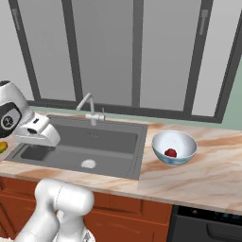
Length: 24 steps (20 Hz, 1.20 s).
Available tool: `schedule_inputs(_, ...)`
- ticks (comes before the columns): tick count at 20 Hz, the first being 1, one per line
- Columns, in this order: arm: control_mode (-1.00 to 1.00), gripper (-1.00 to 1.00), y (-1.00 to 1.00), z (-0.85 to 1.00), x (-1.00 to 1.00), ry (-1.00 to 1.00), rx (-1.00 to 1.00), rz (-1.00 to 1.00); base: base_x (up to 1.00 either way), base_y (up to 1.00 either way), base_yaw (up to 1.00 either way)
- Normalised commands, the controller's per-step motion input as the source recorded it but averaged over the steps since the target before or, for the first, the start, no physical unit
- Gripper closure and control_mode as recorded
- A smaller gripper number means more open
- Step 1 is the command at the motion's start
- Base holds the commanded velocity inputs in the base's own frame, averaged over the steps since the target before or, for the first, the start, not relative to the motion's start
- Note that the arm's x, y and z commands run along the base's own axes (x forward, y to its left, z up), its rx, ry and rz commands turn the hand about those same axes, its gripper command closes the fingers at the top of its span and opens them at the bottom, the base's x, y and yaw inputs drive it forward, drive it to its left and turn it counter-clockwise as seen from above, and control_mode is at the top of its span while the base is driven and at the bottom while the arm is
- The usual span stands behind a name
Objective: There is a mixed pile of frozen fruits and vegetables on the counter. Locate all the frozen vegetables and place the items in a bowl on the counter. Take all the frozen fruits and defrost them in a running sink.
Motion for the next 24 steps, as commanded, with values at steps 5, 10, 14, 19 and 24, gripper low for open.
schedule_inputs(5, -1.00, -1.00, 1.00, 0.00, 0.44, 0.26, -0.01, 0.00, 0.00, 0.00, 0.00)
schedule_inputs(10, -1.00, -1.00, 1.00, -0.33, 0.13, 0.11, 0.00, 0.00, 0.00, 0.00, 0.00)
schedule_inputs(14, -1.00, -1.00, 1.00, -0.53, 0.25, 0.04, 0.00, -0.01, 0.00, 0.00, 0.00)
schedule_inputs(19, -1.00, -1.00, 0.52, -0.25, 0.16, 0.00, 0.14, -0.11, 0.00, 0.00, 0.00)
schedule_inputs(24, -1.00, -1.00, 0.12, 0.01, 0.02, -0.01, 0.33, 0.02, 0.00, 0.00, 0.00)
